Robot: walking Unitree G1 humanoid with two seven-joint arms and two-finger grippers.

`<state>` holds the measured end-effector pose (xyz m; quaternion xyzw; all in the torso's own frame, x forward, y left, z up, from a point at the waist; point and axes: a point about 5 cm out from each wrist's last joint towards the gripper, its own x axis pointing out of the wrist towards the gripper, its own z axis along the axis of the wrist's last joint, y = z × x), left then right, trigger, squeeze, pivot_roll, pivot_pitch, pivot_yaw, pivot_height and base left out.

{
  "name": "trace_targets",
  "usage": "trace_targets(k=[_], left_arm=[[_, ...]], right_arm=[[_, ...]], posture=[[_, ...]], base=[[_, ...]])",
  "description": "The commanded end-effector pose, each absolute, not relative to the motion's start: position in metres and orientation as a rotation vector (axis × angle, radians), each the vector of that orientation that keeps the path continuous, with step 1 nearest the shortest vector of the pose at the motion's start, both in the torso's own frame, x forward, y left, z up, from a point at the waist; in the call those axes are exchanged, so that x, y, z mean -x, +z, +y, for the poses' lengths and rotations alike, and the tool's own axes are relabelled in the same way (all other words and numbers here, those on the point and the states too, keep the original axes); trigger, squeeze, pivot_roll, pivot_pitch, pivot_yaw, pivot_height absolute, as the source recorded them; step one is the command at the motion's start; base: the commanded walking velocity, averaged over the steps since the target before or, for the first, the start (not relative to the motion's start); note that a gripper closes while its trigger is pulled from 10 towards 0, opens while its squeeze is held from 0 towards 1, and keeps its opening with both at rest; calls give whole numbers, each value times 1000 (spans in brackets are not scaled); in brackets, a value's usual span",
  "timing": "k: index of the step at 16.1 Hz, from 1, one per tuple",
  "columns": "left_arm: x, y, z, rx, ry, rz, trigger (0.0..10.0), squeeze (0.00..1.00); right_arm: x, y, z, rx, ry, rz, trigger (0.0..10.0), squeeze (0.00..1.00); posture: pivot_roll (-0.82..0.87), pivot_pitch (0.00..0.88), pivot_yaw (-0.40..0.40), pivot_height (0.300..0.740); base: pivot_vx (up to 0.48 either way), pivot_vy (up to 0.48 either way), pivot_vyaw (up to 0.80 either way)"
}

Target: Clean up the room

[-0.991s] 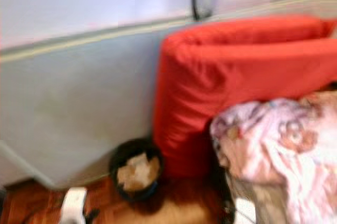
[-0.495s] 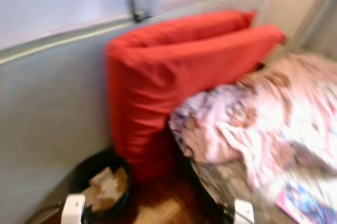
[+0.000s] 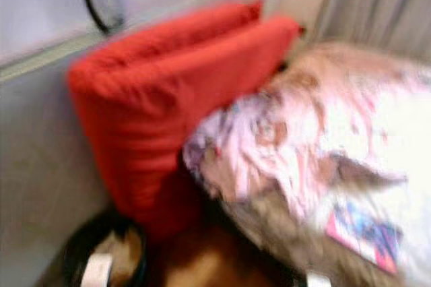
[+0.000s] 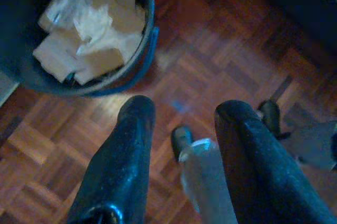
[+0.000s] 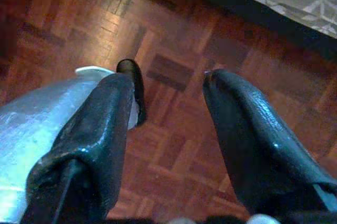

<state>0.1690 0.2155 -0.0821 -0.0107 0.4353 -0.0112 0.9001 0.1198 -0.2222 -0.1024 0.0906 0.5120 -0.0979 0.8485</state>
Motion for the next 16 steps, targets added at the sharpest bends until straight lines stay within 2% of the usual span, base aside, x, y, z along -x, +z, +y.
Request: trace_targets(k=[1, 4, 7, 11, 14, 16], left_arm=[[-160, -85, 220, 5, -28, 934, 10000, 0], [-191, -72, 216, -16, -65, 867, 10000, 0], [-202, -67, 215, -20, -62, 859, 10000, 0], [-200, -70, 207, 5, -47, 864, 10000, 0], [-194, -72, 214, -8, -40, 889, 10000, 0], [-192, -73, 216, -3, -14, 888, 10000, 0]], right_arm=[[-129, -101, -214, -198, -189, 1055, 10000, 0], [-161, -90, -209, -219, -167, 957, 10000, 0], [-171, -87, -204, -198, -143, 949, 10000, 0], [-184, -81, -204, -221, -160, 910, 10000, 0], [-188, -80, -195, -226, -141, 905, 10000, 0], [-187, -81, -194, -225, -132, 917, 10000, 0]], posture=[[-43, 0, 38, 740], [-67, 0, 26, 740], [-92, 0, 16, 740], [-86, 0, 38, 740], [-89, 0, 55, 740], [-63, 0, 35, 740]], base=[[0, 0, 0], [0, 0, -800], [0, 0, -800], [0, 0, -800], [0, 0, -800], [0, 0, -800]])
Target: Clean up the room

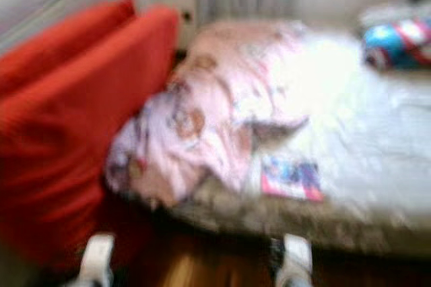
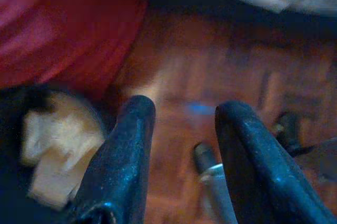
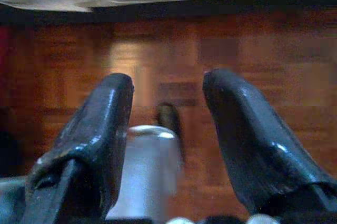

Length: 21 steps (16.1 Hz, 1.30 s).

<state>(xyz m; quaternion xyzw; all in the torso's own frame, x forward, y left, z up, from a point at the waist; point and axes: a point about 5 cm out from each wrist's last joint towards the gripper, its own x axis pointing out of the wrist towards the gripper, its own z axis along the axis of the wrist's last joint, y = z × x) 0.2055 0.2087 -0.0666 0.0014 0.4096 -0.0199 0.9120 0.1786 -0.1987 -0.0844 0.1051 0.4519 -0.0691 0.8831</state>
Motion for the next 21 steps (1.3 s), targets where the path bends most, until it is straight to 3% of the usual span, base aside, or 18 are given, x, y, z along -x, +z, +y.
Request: trace_targets(k=[1, 4, 14, 21], left_arm=[[-195, -71, 217, -5, -14, 876, 10000, 0], [-195, -70, 219, -6, -11, 871, 10000, 0], [-166, -84, 224, -30, -17, 978, 10000, 0], [-151, -90, 224, -23, -18, 1003, 10000, 0]], right_arm=[[-186, -82, -192, -217, -115, 924, 10000, 0], [-183, -83, -191, -187, -86, 941, 10000, 0], [-165, -90, -196, -201, -126, 960, 10000, 0], [-149, -95, -203, -201, -139, 984, 10000, 0]], posture=[[-38, 0, 17, 740], [-22, 0, -4, 740], [-69, 0, 42, 740], [-70, 0, 7, 740]], base=[[0, 0, -800], [0, 0, -796], [0, 0, 0], [0, 0, 0]])
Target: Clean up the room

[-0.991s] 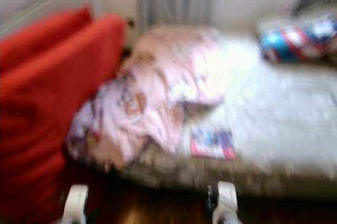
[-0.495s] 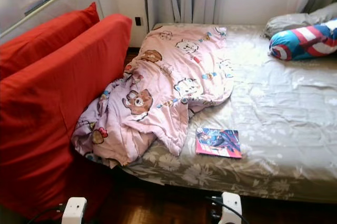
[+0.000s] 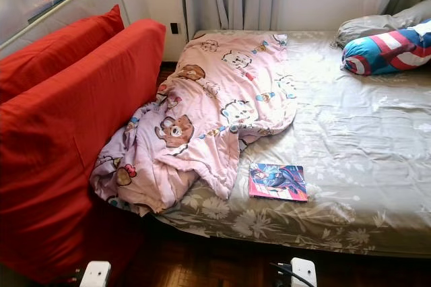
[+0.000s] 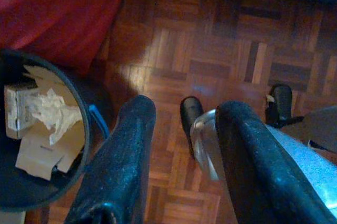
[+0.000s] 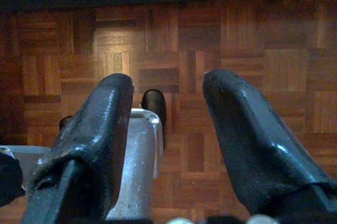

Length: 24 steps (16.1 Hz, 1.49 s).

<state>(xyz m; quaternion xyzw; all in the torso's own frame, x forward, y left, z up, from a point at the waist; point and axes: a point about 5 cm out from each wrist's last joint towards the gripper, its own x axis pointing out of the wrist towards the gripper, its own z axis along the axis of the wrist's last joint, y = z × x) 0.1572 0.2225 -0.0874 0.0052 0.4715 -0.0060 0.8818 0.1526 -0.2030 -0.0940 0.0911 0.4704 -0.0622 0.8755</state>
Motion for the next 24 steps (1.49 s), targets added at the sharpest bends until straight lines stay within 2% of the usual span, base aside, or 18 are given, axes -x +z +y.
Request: trace_targets(k=[1, 9, 12, 19, 24], left_arm=[[-150, -90, 223, -21, -15, 1002, 10000, 0], [-153, -91, 213, -21, -48, 988, 10000, 0], [-154, -91, 212, -11, -39, 981, 10000, 0], [-153, -91, 211, -17, -49, 984, 10000, 0], [-154, -91, 209, -21, -62, 976, 10000, 0]], right_arm=[[-150, -95, -202, -196, -128, 983, 10000, 0], [-158, -92, -197, -195, -101, 963, 10000, 0], [-152, -95, -200, -177, -92, 987, 10000, 0], [-166, -89, -198, -164, -63, 952, 10000, 0], [-157, -92, -200, -162, -66, 979, 10000, 0]], posture=[[-63, 5, -2, 740], [-71, 35, -5, 740], [-52, 13, -21, 740], [-70, 7, -17, 740], [-70, 8, -18, 740]], base=[[0, 0, 0], [0, 0, 0], [0, -247, 0], [0, -273, 0], [0, -213, 0]])
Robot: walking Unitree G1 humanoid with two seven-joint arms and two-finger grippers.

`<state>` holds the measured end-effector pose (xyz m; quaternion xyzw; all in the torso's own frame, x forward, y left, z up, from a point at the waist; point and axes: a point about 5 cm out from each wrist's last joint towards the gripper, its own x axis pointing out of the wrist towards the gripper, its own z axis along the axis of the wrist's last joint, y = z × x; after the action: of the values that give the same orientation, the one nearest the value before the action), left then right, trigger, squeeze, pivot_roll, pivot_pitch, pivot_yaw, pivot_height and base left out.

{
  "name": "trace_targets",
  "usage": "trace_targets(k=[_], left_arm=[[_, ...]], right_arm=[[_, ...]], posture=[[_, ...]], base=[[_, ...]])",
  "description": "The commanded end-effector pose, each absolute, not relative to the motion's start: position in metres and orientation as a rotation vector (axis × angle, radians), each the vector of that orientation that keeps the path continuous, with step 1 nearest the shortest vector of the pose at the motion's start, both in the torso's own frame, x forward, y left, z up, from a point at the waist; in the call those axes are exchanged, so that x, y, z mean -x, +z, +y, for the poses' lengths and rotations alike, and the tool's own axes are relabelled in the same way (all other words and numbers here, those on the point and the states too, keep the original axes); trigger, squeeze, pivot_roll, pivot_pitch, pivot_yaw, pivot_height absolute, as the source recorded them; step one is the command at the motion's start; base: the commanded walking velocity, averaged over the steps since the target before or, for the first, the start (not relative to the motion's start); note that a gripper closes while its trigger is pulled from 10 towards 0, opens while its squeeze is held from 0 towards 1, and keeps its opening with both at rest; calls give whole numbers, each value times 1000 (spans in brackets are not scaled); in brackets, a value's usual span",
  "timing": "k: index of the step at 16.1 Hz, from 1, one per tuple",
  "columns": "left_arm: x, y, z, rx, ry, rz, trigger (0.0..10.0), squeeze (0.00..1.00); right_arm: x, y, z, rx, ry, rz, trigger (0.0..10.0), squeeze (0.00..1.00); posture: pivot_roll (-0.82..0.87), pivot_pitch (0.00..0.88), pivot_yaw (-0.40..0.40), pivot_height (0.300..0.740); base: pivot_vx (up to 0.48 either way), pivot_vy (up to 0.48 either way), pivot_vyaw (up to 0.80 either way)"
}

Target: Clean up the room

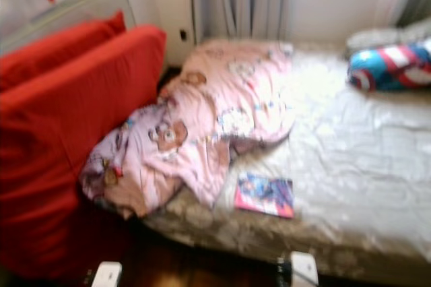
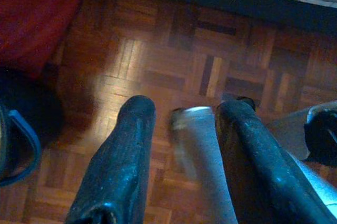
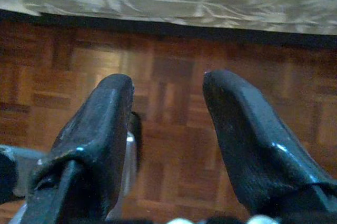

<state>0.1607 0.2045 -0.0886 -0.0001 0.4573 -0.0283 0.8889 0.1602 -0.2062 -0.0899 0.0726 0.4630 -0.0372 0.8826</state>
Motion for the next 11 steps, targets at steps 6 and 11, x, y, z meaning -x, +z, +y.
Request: trace_targets(k=[6, 11], left_arm=[[-152, -91, 208, 8, -44, 965, 10000, 0], [-151, -92, 208, 17, -37, 967, 10000, 0]], right_arm=[[-153, -94, -203, -157, -63, 987, 10000, 0], [-153, -94, -201, -156, -53, 990, 10000, 0]], posture=[[-69, 15, -22, 740], [-64, 16, -28, 740]], base=[[0, 0, 0], [0, 0, 0]])
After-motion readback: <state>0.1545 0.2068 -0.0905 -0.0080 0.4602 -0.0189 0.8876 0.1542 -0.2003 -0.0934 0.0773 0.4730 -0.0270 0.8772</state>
